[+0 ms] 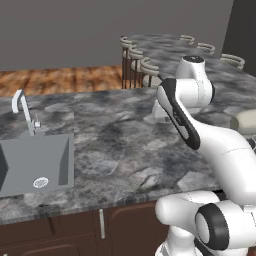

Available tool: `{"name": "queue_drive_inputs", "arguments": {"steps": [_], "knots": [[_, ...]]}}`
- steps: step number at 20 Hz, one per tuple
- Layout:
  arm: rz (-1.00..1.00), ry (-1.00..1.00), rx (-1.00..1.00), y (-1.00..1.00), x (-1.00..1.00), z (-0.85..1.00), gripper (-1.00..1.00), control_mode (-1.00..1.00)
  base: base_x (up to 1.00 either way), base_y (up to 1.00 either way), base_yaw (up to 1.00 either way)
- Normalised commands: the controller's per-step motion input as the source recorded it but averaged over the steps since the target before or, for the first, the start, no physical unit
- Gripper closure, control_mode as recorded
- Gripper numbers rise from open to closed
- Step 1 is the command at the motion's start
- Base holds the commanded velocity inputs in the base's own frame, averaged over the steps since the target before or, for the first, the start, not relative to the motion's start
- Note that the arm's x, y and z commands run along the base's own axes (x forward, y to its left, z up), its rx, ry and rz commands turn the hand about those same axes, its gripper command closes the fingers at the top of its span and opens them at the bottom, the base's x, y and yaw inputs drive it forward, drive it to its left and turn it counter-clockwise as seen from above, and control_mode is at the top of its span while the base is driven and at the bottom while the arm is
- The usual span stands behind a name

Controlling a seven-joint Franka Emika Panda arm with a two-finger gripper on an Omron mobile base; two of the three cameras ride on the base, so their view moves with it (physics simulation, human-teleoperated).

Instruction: Navigate to the toaster oven.

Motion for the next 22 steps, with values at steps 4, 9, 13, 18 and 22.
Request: {"name": "queue_drive_inputs", "arguments": {"steps": [4, 9, 13, 18, 22], "knots": [[0.00, 0.00, 0.00, -0.02, -0.38, -0.03, -1.00, -1.00, 0.00, 0.00, 0.00], [0.00, 0.00, 0.00, -0.09, -0.84, -0.26, -1.00, -1.00, 0.00, 0.00, 0.00], [0.00, 0.00, 0.00, -0.09, -0.88, -0.46, -1.00, -1.00, 0.00, 0.00, 0.00], [0.02, 0.00, -0.01, 0.00, -0.60, -0.53, -1.00, 1.00, -0.08, 0.00, 0.12], [0.00, 0.00, 0.00, 0.00, 0.00, 0.00, -1.00, 1.00, -0.23, 0.06, 0.72]]}}
